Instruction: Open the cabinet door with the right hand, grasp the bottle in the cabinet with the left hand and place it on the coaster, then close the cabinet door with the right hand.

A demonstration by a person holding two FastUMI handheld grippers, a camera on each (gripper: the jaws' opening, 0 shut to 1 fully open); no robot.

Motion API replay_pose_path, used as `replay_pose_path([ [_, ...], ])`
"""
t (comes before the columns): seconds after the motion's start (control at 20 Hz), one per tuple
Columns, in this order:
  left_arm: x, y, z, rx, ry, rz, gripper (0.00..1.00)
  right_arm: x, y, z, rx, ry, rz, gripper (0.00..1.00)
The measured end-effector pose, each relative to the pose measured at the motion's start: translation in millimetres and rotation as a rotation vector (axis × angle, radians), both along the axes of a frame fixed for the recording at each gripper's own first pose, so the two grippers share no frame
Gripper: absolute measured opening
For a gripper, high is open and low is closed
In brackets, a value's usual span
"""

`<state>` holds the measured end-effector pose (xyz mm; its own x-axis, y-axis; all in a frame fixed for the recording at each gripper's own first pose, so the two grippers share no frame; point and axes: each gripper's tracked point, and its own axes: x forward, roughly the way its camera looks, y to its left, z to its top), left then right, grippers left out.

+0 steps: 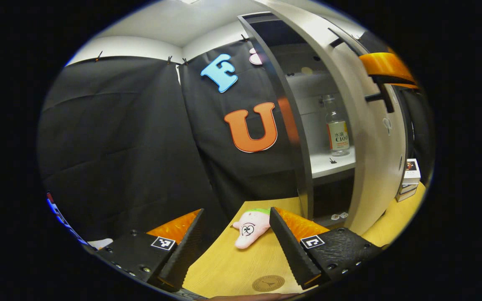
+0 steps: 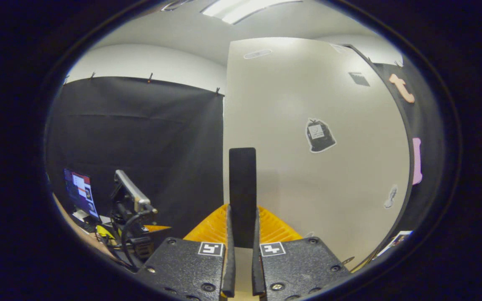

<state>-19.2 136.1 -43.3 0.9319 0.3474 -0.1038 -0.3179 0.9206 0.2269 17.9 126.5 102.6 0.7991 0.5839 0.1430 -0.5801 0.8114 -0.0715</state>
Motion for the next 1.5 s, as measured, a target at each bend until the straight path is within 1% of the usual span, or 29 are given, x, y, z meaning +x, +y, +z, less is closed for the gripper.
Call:
replay_pose_path([
  [0.2, 8, -19, -1, 0.008, -0.006, -0.044, 0.93, -26, -17, 0, -0.020, 0.016, -0.018, 0.18],
  [0.3, 11, -32, -1, -0.014, -0.008, -0.068, 0.93, -40, -27, 1, -0.016, 0.026, -0.032, 0.19],
  [0.45, 23, -56, 0, -0.033, -0.010, -0.112, 0.93, -62, -40, 1, -0.002, 0.026, -0.078, 0.18],
  [0.5, 27, -66, 3, -0.037, -0.010, -0.132, 0.93, -71, -41, 2, 0.002, 0.023, -0.072, 0.18],
  [0.55, 29, -75, 5, -0.038, -0.014, -0.147, 0.93, -68, -51, -1, -0.021, 0.012, -0.138, 0.18],
  [0.6, 32, -83, 0, -0.075, -0.006, -0.154, 0.93, -61, -87, -9, -0.041, 0.015, -0.253, 0.04],
  [0.65, 39, -92, -4, -0.132, 0.007, -0.172, 0.93, -62, -107, -17, 0.006, 0.067, -0.264, 0.04],
  [0.7, 47, -115, -11, -0.236, 0.043, -0.259, 0.93, -72, -122, -19, 0.087, 0.126, -0.274, 0.04],
  [0.75, 53, -145, -14, -0.332, 0.090, -0.380, 0.93, -75, -136, -23, 0.130, 0.153, -0.309, 0.03],
  [0.8, 59, -162, -3, -0.390, 0.048, -0.468, 0.80, -75, -154, -29, 0.130, 0.164, -0.352, 0.04],
  [0.85, 66, -173, 14, -0.400, -0.015, -0.514, 0.66, -78, -161, -36, 0.101, 0.169, -0.376, 0.04],
  [0.9, 57, -173, 28, -0.375, -0.072, -0.538, 0.53, -75, -158, -38, 0.064, 0.165, -0.382, 0.04],
  [0.95, 59, -175, 29, -0.355, -0.063, -0.543, 0.66, -74, -155, -36, 0.030, 0.147, -0.381, 0.04],
  [1.0, 55, -174, 27, -0.355, -0.047, -0.541, 0.66, -75, -151, -32, 0.010, 0.119, -0.384, 0.04],
  [1.1, 53, -181, 34, -0.304, -0.060, -0.551, 0.67, -75, -148, -22, 0.021, 0.072, -0.391, 0.04],
  [1.15, 48, -190, 38, -0.271, -0.064, -0.571, 0.66, -75, -149, -21, 0.030, 0.069, -0.400, 0.04],
  [1.25, 35, -223, 37, -0.266, -0.053, -0.645, 0.66, -78, -156, -24, 0.050, 0.077, -0.408, 0.04],
  [1.35, 23, -252, 35, -0.287, -0.038, -0.678, 0.67, -79, -170, -25, 0.073, 0.084, -0.437, 0.13],
  [1.4, 17, -266, 35, -0.297, -0.027, -0.698, 0.66, -78, -178, -26, 0.082, 0.091, -0.454, 0.25],
  [1.45, 14, -278, 34, -0.306, -0.023, -0.717, 0.67, -77, -188, -29, 0.086, 0.101, -0.481, 0.30],
  [1.5, 11, -290, 32, -0.314, -0.014, -0.734, 0.69, -78, -195, -30, 0.088, 0.106, -0.506, 0.47],
])
